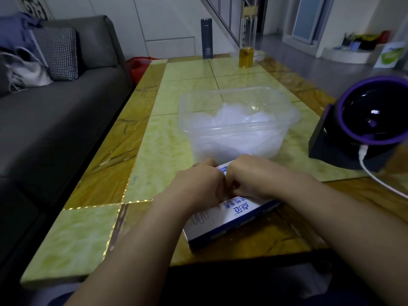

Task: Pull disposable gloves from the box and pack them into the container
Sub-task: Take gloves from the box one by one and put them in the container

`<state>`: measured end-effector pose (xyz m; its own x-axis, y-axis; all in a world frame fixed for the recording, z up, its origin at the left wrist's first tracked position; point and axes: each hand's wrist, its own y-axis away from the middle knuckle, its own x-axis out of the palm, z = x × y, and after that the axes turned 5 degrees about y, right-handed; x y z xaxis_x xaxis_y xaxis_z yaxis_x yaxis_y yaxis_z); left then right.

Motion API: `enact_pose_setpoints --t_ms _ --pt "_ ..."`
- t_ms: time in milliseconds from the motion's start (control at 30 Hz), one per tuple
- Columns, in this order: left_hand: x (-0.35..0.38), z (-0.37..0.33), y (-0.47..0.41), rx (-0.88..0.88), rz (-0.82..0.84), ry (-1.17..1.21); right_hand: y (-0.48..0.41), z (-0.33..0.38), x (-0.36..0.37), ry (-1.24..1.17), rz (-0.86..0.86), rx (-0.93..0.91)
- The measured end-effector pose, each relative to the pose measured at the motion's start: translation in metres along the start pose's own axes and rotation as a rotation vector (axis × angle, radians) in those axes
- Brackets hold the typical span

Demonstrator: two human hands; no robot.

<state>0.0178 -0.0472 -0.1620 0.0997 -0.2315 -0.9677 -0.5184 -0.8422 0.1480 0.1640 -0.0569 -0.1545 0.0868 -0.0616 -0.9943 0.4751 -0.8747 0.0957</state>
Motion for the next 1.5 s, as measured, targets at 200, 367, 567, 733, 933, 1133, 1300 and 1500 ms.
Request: enact_pose_setpoints --t_ms 200,367,567,733,933,1133,1300,1500 --pt "-0.017 0.014 0.018 -0.035 -0.024 0.284 0.001 -0.003 0.004 -0.041 -0.039 -0.033" --pt "-0.015 0.019 0.018 -0.052 -0.050 0.270 0.009 0.000 -0.006 -0.199 -0.092 -0.025" --pt "-0.016 0.023 0.017 -0.071 -0.085 0.279 0.023 0.006 -0.017 -0.282 -0.308 0.007" --pt "-0.010 0.024 0.017 -0.042 -0.096 0.266 0.022 0.002 -0.014 -0.358 -0.189 0.116" --pt "-0.006 0.027 0.015 -0.029 -0.130 0.261 0.013 0.013 -0.003 -0.362 -0.218 0.098" --pt "-0.008 0.028 0.012 -0.022 -0.151 0.269 0.028 0.011 -0.024 -0.763 -0.321 0.090" --pt "-0.002 0.024 0.009 -0.005 -0.138 0.183 0.031 0.003 -0.026 -0.723 -0.111 0.138" --pt "0.001 0.026 0.008 -0.006 -0.152 0.264 0.021 0.016 -0.014 -0.596 -0.082 0.159"
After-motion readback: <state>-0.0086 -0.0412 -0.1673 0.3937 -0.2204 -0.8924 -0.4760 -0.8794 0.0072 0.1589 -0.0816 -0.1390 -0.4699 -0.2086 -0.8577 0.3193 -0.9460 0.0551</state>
